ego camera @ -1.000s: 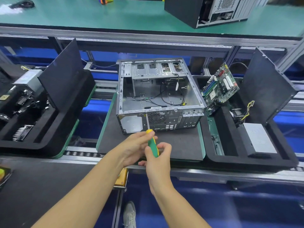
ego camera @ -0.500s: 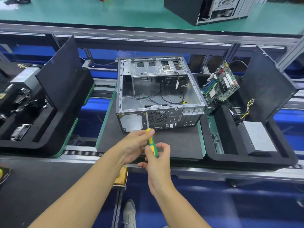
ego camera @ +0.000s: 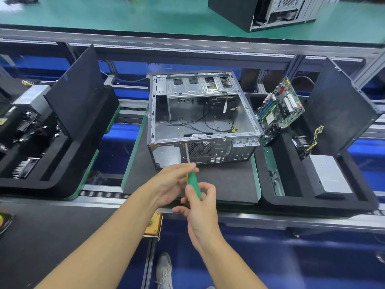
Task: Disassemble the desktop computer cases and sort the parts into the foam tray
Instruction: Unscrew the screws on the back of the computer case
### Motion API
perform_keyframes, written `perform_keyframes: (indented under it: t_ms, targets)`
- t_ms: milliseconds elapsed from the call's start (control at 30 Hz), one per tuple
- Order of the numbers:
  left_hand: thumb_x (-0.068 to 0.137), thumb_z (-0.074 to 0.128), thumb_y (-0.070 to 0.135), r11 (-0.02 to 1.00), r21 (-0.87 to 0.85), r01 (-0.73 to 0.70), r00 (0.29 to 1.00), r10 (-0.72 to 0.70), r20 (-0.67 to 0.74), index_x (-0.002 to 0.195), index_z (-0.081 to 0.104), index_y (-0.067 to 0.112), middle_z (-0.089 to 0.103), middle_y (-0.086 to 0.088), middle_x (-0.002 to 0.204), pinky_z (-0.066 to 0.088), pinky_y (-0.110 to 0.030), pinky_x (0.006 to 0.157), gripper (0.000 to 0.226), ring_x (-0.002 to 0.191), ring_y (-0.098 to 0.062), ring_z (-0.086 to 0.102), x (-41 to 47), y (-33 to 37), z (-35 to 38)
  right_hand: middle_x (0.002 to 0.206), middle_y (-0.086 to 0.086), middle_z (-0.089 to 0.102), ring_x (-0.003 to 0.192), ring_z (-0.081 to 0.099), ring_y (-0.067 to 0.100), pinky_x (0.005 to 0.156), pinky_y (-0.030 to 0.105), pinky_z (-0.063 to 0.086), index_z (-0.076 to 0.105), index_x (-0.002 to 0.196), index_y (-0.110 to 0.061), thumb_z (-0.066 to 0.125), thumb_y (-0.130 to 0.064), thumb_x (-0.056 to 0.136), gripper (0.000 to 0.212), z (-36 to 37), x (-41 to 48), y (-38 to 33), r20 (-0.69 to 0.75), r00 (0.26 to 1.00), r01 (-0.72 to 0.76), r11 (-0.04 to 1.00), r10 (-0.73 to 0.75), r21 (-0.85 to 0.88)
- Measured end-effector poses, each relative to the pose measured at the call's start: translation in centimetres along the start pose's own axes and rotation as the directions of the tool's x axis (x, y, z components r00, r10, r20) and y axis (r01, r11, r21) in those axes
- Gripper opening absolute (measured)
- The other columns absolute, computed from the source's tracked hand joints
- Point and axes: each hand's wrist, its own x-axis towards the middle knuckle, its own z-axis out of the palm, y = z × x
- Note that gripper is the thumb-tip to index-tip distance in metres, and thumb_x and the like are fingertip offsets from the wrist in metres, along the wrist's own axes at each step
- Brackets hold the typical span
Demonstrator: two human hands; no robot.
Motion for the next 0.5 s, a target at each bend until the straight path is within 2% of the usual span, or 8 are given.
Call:
perform_keyframes:
  t_ms: [33,100,200,267,333,400,433,500]
  targets:
    - [0.093,0.067,0.024,0.999,0.044,-0.008,1.000,0.009,-0.016,0.107,0.064,0.006,0.063,-0.008,0.085,0.051,-0.030,0.059,0.022,0.077,-0.021,0.061,0.1,0.0,0.1,0.096,0.011,0.056,0.065,0.063,0.008,0.060,0.033,0.057,0.048,0.112,-0.019,0.062,-0.009,0.097,0.022,0.0,0.0,0.1,-0.010,1.000,0.023,0.999,-0.023,-0.026]
    - [0.091,0.070,0.019,0.999,0.042,-0.035,0.998,0.037,-0.052,0.108,0.066,0.004,0.062,-0.006,0.077,0.055,-0.030,0.067,0.023,0.070,-0.016,0.062,0.3,0.0,0.1,0.099,0.010,0.056,0.066,0.064,0.006,0.062,0.031,0.057,0.047,0.111,-0.023,0.065,-0.007,0.093,0.030,0.2,0.1,0.0,-0.011,0.999,0.046,0.999,-0.047,-0.018]
    - [0.087,0.069,0.008,0.996,-0.060,-0.066,0.996,0.062,-0.057,0.115,0.065,0.000,0.071,-0.013,0.091,0.058,-0.029,0.068,0.029,0.080,-0.019,0.070,0.4,-0.1,-0.3,0.095,0.009,0.058,0.067,0.062,0.012,0.061,0.035,0.057,0.051,0.116,-0.018,0.072,-0.030,0.089,0.036,0.4,0.1,-0.7,0.010,1.000,-0.027,0.987,0.026,0.159]
    - [0.083,0.068,0.004,0.990,-0.132,-0.055,0.998,0.050,-0.040,0.121,0.061,-0.003,0.072,-0.017,0.105,0.054,-0.027,0.057,0.039,0.082,-0.022,0.073,0.3,-0.2,-0.4,0.089,0.012,0.062,0.065,0.061,0.019,0.056,0.036,0.056,0.055,0.123,-0.007,0.061,-0.037,0.098,0.040,0.2,0.4,-1.1,0.031,0.989,-0.146,0.952,0.143,0.271]
    - [0.086,0.065,0.003,0.986,-0.164,-0.041,0.999,0.038,-0.018,0.127,0.056,-0.002,0.071,-0.019,0.117,0.051,-0.027,0.052,0.042,0.093,-0.025,0.074,0.3,-0.2,-0.8,0.084,0.013,0.064,0.062,0.062,0.019,0.053,0.035,0.055,0.057,0.124,-0.001,0.052,-0.028,0.103,0.035,-0.1,0.7,-1.3,0.051,0.982,-0.188,0.945,0.181,0.267]
    - [0.095,0.057,0.003,0.989,-0.146,-0.031,0.999,0.033,0.011,0.130,0.054,0.004,0.069,-0.016,0.124,0.054,-0.029,0.059,0.036,0.110,-0.025,0.069,0.4,-0.2,-1.0,0.091,0.014,0.064,0.062,0.064,0.015,0.054,0.032,0.055,0.058,0.121,-0.006,0.055,-0.019,0.103,0.023,-0.3,0.8,-1.2,0.026,0.988,-0.152,0.970,0.149,0.191]
    - [0.096,0.056,0.007,0.993,-0.117,-0.027,0.999,0.030,0.018,0.131,0.055,0.005,0.069,-0.013,0.125,0.055,-0.031,0.065,0.035,0.111,-0.024,0.068,0.4,-0.1,-0.9,0.095,0.013,0.063,0.063,0.064,0.012,0.056,0.030,0.055,0.058,0.118,-0.010,0.059,-0.015,0.101,0.018,-0.4,0.9,-1.1,0.006,0.993,-0.119,0.982,0.120,0.149]
    - [0.093,0.065,0.022,0.998,-0.059,-0.035,0.999,0.034,-0.012,0.129,0.058,0.004,0.071,-0.007,0.119,0.052,-0.036,0.076,0.041,0.098,-0.021,0.066,0.6,-0.1,-0.6,0.099,0.010,0.061,0.063,0.065,0.006,0.059,0.028,0.055,0.058,0.113,-0.019,0.065,-0.006,0.095,0.024,-0.5,1.2,-0.8,-0.022,0.998,-0.063,0.995,0.065,0.075]
